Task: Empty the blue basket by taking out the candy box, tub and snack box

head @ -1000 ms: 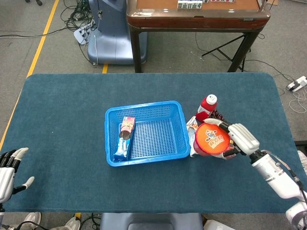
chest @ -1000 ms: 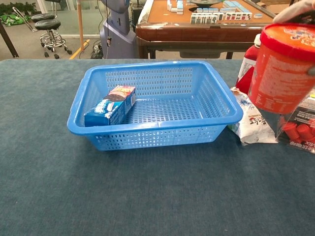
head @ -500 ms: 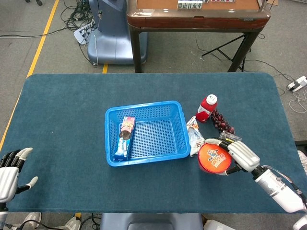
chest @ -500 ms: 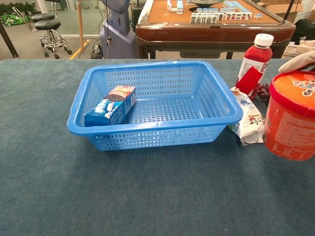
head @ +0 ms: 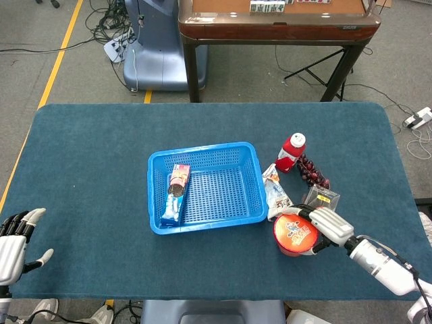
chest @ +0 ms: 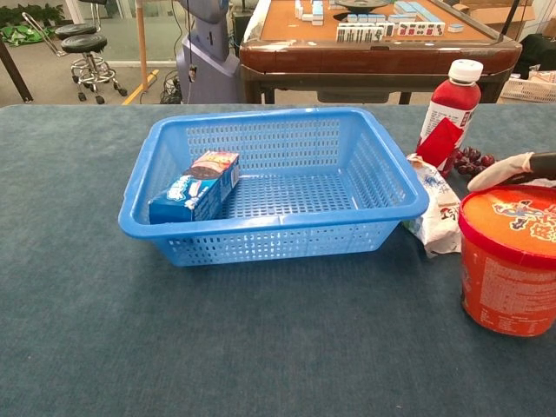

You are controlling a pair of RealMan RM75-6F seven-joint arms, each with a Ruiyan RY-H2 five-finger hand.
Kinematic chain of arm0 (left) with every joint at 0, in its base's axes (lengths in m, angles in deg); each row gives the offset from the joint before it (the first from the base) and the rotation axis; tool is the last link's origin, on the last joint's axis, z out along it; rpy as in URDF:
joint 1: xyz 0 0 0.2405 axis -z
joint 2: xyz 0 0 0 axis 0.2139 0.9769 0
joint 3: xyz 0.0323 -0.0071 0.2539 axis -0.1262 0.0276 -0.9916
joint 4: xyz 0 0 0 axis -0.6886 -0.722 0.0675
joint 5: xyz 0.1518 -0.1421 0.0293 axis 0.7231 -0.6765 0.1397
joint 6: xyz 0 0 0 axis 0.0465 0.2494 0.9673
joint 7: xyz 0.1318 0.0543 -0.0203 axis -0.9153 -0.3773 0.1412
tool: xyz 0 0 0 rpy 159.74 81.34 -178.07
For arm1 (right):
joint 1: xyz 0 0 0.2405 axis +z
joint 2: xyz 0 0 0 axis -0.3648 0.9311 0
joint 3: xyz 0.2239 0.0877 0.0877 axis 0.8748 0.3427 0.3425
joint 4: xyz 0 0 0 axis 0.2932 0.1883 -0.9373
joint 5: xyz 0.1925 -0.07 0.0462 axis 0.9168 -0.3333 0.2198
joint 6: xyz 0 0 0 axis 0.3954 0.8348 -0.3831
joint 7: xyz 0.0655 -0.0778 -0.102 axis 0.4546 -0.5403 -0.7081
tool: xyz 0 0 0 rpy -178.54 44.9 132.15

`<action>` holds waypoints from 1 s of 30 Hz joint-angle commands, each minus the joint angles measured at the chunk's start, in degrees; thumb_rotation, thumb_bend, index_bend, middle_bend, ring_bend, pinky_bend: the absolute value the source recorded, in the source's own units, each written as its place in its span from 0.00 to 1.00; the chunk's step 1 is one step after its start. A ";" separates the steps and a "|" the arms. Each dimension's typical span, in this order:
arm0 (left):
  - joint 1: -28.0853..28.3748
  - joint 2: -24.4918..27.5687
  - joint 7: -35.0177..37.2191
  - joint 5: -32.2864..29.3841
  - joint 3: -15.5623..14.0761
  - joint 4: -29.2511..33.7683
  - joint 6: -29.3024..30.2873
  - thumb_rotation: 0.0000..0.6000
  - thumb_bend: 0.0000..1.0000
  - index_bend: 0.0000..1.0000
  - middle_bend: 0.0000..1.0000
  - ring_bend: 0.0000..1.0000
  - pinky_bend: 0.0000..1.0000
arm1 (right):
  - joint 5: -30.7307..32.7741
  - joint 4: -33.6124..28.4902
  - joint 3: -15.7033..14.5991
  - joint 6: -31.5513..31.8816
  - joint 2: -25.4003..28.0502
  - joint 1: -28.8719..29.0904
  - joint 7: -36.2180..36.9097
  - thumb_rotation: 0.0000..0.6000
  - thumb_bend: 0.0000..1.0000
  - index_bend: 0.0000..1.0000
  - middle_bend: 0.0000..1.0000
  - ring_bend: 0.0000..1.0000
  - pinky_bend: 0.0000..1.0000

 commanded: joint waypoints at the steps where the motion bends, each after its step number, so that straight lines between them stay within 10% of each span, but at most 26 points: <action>1: 0.03 0.02 0.00 -0.03 0.02 0.01 -0.03 1.00 0.22 0.15 0.17 0.12 0.10 | -0.38 -0.21 -0.53 -0.39 0.65 0.56 0.12 1.00 0.22 0.01 0.00 0.00 0.00; 30: 6.96 5.24 2.18 3.15 3.15 2.29 -5.04 1.00 0.22 0.15 0.17 0.12 0.10 | 5.48 -7.90 3.29 17.56 10.64 -8.18 -7.11 1.00 0.20 0.00 0.02 0.00 0.00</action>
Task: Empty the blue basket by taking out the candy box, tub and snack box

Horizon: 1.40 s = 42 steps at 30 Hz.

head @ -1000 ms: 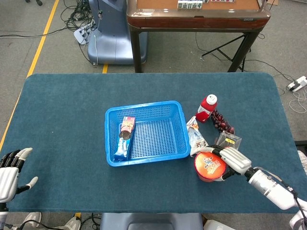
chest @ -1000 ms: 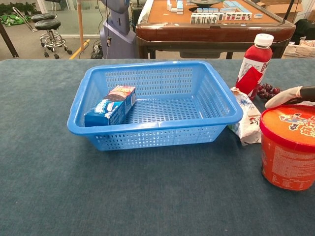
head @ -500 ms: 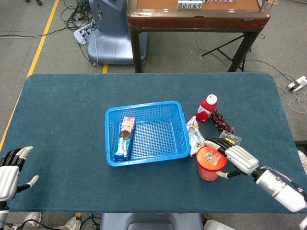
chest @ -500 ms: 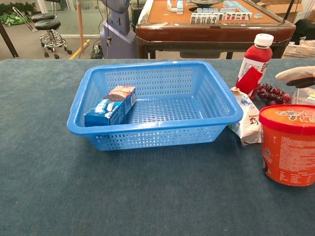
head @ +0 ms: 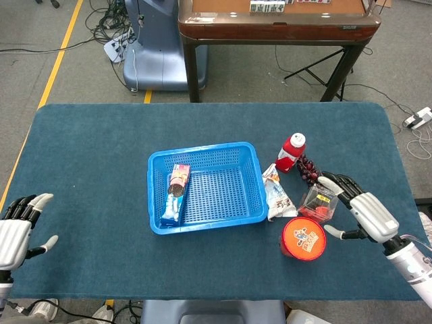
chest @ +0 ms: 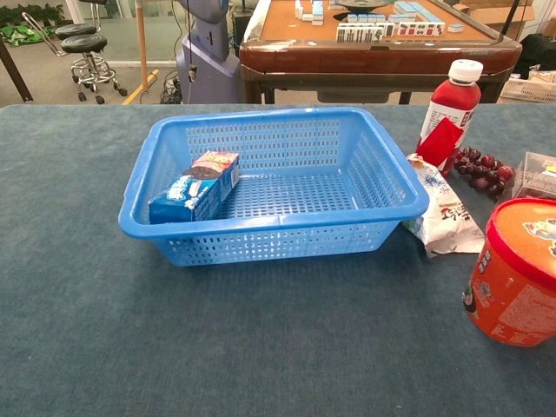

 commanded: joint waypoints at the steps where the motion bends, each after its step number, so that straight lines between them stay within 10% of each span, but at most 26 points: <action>1: 2.45 1.14 0.91 1.31 0.87 0.13 -2.22 1.00 0.22 0.15 0.17 0.12 0.10 | 0.65 -0.32 0.47 0.75 0.46 -0.79 -0.29 1.00 0.20 0.00 0.02 0.00 0.00; 18: 24.42 -3.11 11.91 12.51 2.75 -7.56 -20.34 1.00 0.22 0.14 0.17 0.12 0.10 | 2.51 -3.35 2.61 2.18 4.22 -3.52 -1.87 1.00 0.20 0.00 0.02 0.00 0.00; 42: 37.96 -15.46 6.93 15.70 1.22 -19.71 -25.21 1.00 0.22 0.09 0.14 0.11 0.10 | 2.31 -3.01 3.73 2.74 4.74 -6.06 -0.32 1.00 0.16 0.00 0.02 0.00 0.00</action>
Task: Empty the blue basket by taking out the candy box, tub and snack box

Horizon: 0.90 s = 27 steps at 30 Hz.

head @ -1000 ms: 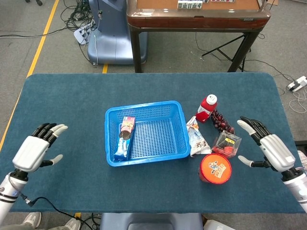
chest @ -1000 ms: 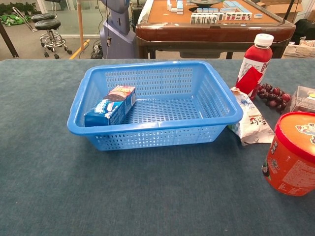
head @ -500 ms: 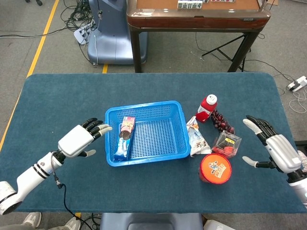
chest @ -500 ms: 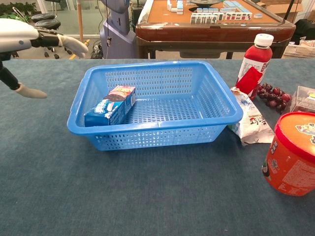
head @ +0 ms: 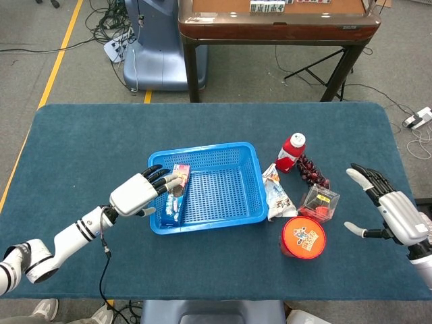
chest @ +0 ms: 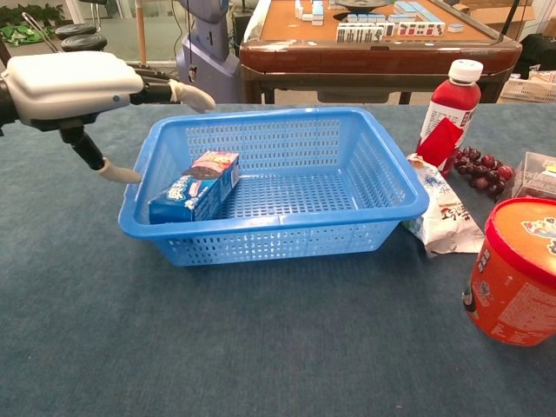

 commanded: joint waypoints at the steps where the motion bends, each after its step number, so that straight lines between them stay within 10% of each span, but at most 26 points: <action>1: 1.40 -1.26 -0.53 0.17 -0.34 -1.58 -0.67 1.00 0.22 0.09 0.14 0.11 0.10 | -0.04 0.24 0.11 0.17 -0.09 -0.21 0.30 1.00 0.16 0.00 0.02 0.00 0.00; 27: 8.27 -9.17 -6.80 -0.33 -3.59 -13.22 -2.21 1.00 0.22 0.09 0.14 0.11 0.10 | -0.07 1.56 0.58 0.62 0.07 -1.96 3.13 1.00 0.16 0.00 0.02 0.00 0.01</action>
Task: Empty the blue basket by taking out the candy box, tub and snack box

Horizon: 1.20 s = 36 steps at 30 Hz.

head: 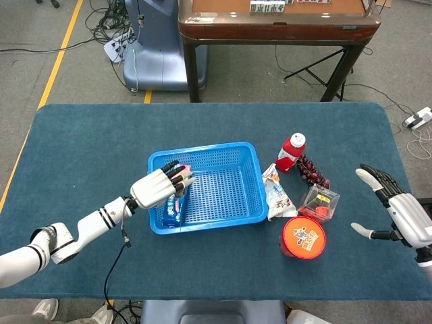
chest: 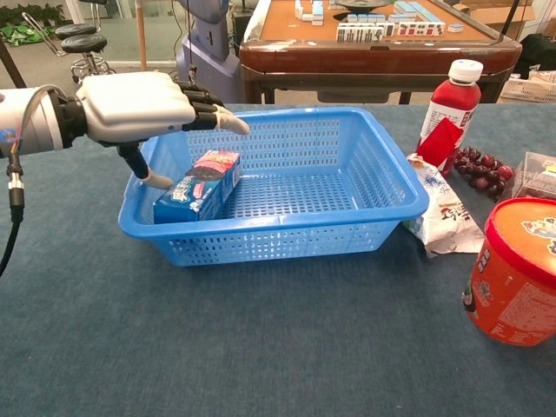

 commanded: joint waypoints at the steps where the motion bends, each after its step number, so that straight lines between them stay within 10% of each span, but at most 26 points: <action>1: 0.65 -0.66 -0.57 -0.06 -0.52 -0.56 -0.51 1.00 0.22 0.09 0.14 0.11 0.10 | 0.07 0.06 0.05 -0.11 -0.02 -0.04 0.08 1.00 0.16 0.00 0.02 0.00 0.01; 25: 5.24 -2.23 -13.17 -1.19 -2.55 1.92 -6.81 1.00 0.22 0.21 0.10 0.10 0.07 | 0.63 0.41 0.81 -0.29 -0.16 -0.67 0.83 1.00 0.16 0.00 0.02 0.00 0.01; 36: 5.47 -2.15 -19.34 -1.92 -3.23 2.78 -8.08 1.00 0.28 0.43 0.10 0.10 0.07 | 0.86 0.37 1.29 0.41 -0.15 -1.11 1.02 1.00 0.16 0.00 0.02 0.00 0.02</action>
